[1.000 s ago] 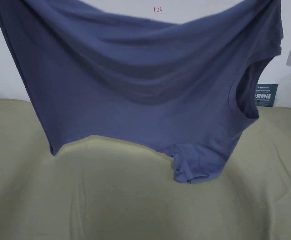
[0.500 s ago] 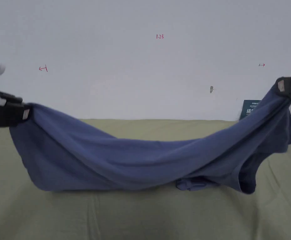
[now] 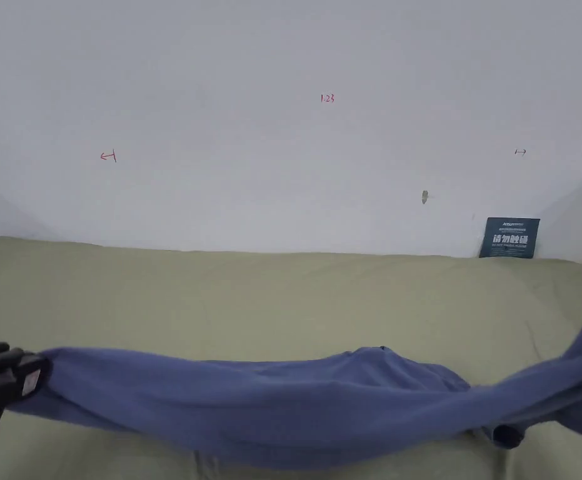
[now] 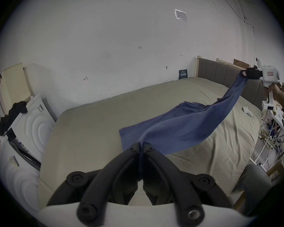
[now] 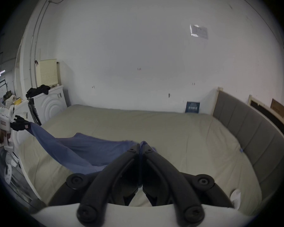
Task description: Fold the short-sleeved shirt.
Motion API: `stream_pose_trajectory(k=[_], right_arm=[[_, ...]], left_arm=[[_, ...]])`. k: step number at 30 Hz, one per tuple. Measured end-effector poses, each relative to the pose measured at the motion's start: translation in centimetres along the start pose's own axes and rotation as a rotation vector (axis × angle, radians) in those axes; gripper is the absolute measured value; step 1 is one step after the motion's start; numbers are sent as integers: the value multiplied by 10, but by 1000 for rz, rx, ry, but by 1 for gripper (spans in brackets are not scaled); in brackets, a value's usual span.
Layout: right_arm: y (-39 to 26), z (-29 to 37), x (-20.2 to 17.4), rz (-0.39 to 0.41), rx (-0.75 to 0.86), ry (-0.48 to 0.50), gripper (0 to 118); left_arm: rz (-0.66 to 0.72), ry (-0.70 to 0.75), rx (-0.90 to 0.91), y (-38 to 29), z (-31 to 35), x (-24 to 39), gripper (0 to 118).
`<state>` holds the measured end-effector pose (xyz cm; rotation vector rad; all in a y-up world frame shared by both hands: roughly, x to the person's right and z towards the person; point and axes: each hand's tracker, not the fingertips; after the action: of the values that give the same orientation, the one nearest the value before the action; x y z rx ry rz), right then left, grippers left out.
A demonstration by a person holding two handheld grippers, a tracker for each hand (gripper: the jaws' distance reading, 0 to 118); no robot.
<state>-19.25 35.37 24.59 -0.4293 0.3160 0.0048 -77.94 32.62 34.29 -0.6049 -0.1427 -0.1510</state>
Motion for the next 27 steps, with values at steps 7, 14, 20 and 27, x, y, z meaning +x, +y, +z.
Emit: stream_pose_trajectory(k=[7,14,20,27], right_arm=[[-85,21,5,-74,-128,-3,5],[-133,59,6,-125,-191,-4,5],[-163,78,9,-175,-250,-25,5],[-204,63,11,-183,-410,-51,5]], left_arm=[[74,-62,-108,-75,-3,11,3],[103,-111,-171,-131,16,32,3],[158,-110,-234,-172,26,42,2],[193,-120,-348,-214,11,55,7]])
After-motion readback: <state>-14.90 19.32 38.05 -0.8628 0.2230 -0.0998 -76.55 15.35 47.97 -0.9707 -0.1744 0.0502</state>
